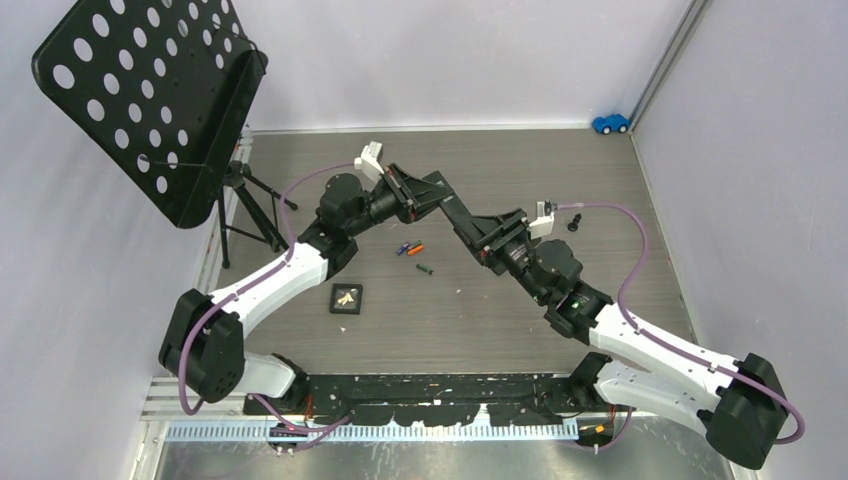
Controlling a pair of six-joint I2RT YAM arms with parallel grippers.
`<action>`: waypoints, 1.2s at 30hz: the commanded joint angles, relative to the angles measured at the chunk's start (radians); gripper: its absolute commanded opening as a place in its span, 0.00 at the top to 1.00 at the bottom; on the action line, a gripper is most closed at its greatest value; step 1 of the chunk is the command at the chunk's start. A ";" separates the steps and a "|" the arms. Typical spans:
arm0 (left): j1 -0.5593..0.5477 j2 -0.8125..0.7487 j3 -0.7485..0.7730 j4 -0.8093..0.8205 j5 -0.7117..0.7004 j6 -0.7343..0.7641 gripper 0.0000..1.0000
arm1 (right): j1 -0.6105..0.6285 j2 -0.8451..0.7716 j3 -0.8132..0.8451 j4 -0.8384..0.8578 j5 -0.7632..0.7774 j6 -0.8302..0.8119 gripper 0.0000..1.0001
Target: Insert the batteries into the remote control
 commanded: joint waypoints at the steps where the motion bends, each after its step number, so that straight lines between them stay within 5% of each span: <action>1: -0.001 -0.060 0.032 0.088 -0.026 -0.031 1.00 | -0.001 -0.002 -0.059 0.066 0.007 -0.035 0.57; 7: 0.003 -0.063 0.080 0.078 -0.061 -0.033 1.00 | -0.016 -0.054 -0.186 0.187 0.009 -0.042 0.85; 14: 0.015 -0.068 0.091 0.069 -0.077 -0.028 1.00 | -0.029 -0.071 -0.215 0.270 -0.031 -0.076 0.95; 19: 0.017 -0.062 0.063 0.071 -0.072 -0.029 1.00 | -0.035 -0.040 -0.180 0.234 -0.037 -0.072 0.91; 22: 0.023 -0.062 0.053 0.073 -0.072 -0.021 1.00 | -0.036 -0.039 -0.146 0.074 0.019 -0.040 0.64; 25: 0.031 -0.047 0.072 0.067 -0.039 0.006 1.00 | -0.043 -0.036 -0.139 0.006 0.048 -0.029 0.47; 31: 0.047 -0.016 0.083 0.065 -0.012 0.016 1.00 | -0.057 -0.027 -0.153 0.057 0.016 -0.017 0.45; 36: 0.067 -0.013 0.065 0.076 -0.006 0.018 1.00 | -0.067 -0.043 -0.151 0.036 0.005 -0.022 0.59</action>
